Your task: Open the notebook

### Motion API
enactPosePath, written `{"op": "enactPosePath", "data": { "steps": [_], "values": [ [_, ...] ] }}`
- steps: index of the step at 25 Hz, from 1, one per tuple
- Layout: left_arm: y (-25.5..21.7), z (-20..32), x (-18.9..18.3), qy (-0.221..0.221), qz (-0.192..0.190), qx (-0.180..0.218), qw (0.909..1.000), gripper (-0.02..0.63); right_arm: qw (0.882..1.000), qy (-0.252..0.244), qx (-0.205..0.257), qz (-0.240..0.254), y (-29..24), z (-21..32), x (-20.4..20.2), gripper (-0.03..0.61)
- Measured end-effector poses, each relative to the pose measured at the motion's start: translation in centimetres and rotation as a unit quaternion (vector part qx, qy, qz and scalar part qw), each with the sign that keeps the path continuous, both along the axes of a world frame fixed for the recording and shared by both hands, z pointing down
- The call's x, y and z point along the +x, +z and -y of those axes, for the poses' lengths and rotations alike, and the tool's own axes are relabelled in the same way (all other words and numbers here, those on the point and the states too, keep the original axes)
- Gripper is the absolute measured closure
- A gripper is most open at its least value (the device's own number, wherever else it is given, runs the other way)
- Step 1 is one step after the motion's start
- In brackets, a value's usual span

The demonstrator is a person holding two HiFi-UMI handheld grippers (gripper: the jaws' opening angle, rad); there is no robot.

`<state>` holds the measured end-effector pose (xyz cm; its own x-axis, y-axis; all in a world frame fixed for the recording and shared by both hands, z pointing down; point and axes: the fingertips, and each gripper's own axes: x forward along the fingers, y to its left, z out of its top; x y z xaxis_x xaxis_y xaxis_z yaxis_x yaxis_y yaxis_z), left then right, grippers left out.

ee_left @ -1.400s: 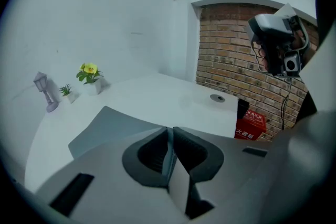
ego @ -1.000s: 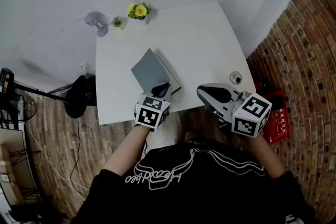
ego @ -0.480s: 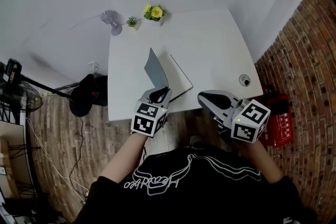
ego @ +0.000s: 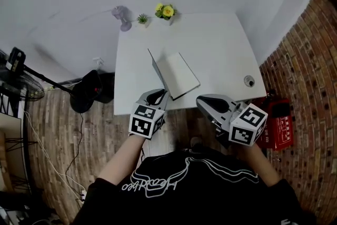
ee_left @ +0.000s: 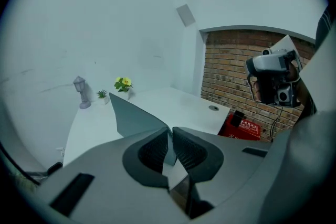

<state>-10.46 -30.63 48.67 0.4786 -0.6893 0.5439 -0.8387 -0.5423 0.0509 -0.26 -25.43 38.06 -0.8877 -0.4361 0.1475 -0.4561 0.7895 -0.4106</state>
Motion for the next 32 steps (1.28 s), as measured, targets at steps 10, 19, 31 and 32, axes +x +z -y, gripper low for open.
{"op": "enactPosePath", "data": {
  "steps": [10, 19, 31, 32],
  "values": [
    [0.9, -1.6, -2.6, -0.007, -0.002, -0.007, 1.0, 0.561, 1.0, 0.003, -0.004, -0.007, 0.5, -2.3, -1.9, 0.574],
    [2.4, -3.2, -5.1, -0.024, -0.01, -0.024, 0.9994, 0.561, 1.0, 0.009, -0.006, -0.02, 1.2, -3.7, -3.1, 0.574],
    [6.9, -5.2, -9.0, -0.069, -0.013, -0.073, 0.9948, 0.555, 0.999, 0.03, -0.021, -0.015, 2.9, -5.8, -3.7, 0.574],
    [7.4, -5.3, -9.2, -0.073, -0.012, -0.076, 0.9944, 0.555, 0.999, 0.033, -0.02, -0.016, 2.9, -5.9, -3.7, 0.574]
  ]
}}
